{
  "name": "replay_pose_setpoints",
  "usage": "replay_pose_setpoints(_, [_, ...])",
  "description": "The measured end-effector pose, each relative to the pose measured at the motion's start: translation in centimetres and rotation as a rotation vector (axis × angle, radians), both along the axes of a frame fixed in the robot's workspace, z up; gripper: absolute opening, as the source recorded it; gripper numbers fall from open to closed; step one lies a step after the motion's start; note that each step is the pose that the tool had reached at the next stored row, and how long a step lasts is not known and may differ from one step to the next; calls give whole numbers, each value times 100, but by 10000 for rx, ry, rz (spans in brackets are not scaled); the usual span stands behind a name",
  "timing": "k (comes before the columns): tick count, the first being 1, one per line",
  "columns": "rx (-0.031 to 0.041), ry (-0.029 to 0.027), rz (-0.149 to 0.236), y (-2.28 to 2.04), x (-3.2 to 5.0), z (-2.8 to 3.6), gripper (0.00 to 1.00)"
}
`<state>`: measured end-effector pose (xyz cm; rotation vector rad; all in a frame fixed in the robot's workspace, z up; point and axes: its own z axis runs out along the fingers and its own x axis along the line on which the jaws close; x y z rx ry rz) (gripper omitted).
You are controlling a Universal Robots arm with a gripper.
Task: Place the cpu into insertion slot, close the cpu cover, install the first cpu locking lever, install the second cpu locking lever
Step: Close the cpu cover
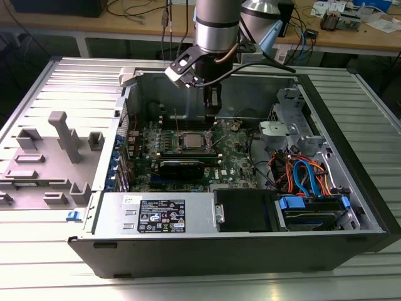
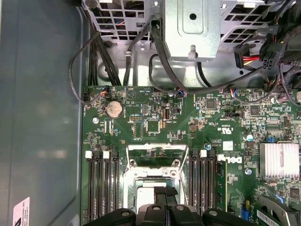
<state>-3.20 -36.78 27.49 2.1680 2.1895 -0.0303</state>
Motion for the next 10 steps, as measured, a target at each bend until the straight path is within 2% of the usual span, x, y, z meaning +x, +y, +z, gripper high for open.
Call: replay_pose_setpoints(10, [-1,4,0,0,59,1,11])
